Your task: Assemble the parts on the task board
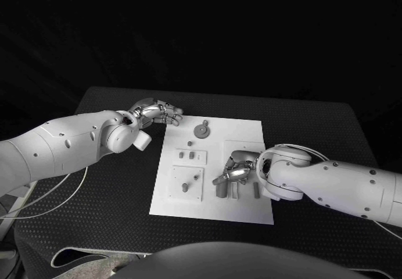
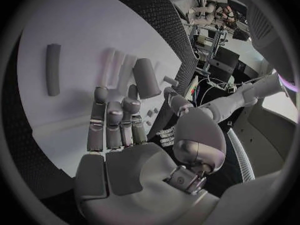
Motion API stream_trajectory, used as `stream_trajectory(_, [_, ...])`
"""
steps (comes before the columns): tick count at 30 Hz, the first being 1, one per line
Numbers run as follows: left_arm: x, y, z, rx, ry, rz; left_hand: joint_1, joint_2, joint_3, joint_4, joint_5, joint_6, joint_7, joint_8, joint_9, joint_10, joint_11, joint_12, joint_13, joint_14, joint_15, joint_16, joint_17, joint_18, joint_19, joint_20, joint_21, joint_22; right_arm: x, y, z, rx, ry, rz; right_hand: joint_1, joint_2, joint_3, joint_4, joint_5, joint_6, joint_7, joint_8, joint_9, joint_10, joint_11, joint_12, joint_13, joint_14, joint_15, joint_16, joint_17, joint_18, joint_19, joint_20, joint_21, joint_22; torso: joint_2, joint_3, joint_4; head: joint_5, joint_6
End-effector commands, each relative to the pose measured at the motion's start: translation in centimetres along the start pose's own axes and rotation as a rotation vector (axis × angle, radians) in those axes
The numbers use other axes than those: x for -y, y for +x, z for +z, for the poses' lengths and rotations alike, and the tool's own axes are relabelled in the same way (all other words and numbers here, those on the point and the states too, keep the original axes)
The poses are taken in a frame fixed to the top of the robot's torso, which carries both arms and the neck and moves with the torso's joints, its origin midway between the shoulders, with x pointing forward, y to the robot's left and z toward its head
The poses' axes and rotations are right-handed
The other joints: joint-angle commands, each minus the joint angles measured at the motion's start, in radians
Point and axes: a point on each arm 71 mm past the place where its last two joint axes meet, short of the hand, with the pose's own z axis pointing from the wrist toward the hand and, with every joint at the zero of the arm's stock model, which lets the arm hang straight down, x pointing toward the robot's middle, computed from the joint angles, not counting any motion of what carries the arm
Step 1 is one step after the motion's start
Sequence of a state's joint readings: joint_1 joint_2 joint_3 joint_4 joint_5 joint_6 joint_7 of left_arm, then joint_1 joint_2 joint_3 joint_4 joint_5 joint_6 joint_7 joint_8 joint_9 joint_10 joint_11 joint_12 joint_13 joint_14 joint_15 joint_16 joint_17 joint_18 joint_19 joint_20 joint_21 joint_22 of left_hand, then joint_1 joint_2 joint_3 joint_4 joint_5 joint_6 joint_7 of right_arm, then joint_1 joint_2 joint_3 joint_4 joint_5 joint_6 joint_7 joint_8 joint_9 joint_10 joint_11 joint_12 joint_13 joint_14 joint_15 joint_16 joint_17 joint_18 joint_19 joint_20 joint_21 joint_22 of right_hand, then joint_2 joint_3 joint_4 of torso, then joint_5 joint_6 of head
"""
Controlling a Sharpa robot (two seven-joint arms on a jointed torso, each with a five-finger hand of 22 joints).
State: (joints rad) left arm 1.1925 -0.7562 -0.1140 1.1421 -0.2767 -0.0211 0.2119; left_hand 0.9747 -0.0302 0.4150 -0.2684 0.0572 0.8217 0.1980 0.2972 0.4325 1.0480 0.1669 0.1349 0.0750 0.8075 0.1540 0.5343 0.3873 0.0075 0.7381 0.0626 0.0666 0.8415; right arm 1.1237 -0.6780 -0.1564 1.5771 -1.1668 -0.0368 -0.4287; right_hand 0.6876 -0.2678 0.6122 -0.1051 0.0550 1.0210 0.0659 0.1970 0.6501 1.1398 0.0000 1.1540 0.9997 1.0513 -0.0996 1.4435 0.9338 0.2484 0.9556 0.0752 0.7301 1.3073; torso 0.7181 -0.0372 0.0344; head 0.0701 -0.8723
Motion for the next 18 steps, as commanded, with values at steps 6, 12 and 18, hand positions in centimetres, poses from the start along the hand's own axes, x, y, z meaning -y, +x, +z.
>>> stream_trajectory(6, [0.08,0.19,0.05,-0.018,0.003,-0.008,-0.012,0.003,0.006,0.001,-0.001,-0.006,-0.001,0.004,-0.001,-0.007,0.002,0.001,0.0,-0.004,0.006,-0.004,0.002,-0.007,-0.007,-0.001,0.004,-0.001,0.73,0.5,0.01,-0.029,-0.002,-0.077,0.094,0.026,-0.008,-0.081,-0.002,-0.058,0.05,-0.003,0.003,-0.018,0.004,0.001,-0.005,-0.017,0.002,0.003,-0.004,0.013,-0.017,0.006,-0.001,0.02,0.0,0.0003,0.0001,0.001,0.0])
stream_trajectory(12, [0.07,0.24,0.06,-0.02,0.002,-0.008,-0.011,0.003,0.007,0.001,-0.001,-0.007,-0.001,0.004,-0.001,-0.007,0.002,0.001,0.0,-0.004,0.005,-0.004,0.002,-0.007,-0.007,-0.001,0.004,-0.001,0.95,0.45,0.02,-0.028,-0.003,-0.087,0.135,0.029,-0.017,-0.114,-0.002,-0.062,0.054,-0.005,0.0,-0.024,0.008,0.003,-0.008,-0.023,0.005,0.004,-0.007,0.013,-0.021,0.011,-0.001,0.02,0.0,-0.0003,-0.0004,0.001,0.0])
stream_trajectory(18, [0.06,0.22,0.08,-0.019,0.0,-0.008,-0.011,0.003,0.007,0.001,-0.001,-0.007,-0.001,0.004,-0.002,-0.007,0.002,0.001,0.0,-0.004,0.005,-0.005,0.003,-0.007,-0.008,-0.001,0.004,-0.001,1.01,0.41,0.04,-0.024,-0.006,-0.085,0.168,0.044,-0.02,-0.134,-0.002,-0.062,0.055,-0.004,-0.001,-0.027,0.009,0.006,-0.01,-0.026,0.007,0.007,-0.009,0.013,-0.022,0.014,0.001,0.019,0.0,0.0,-0.0001,0.0,0.0])
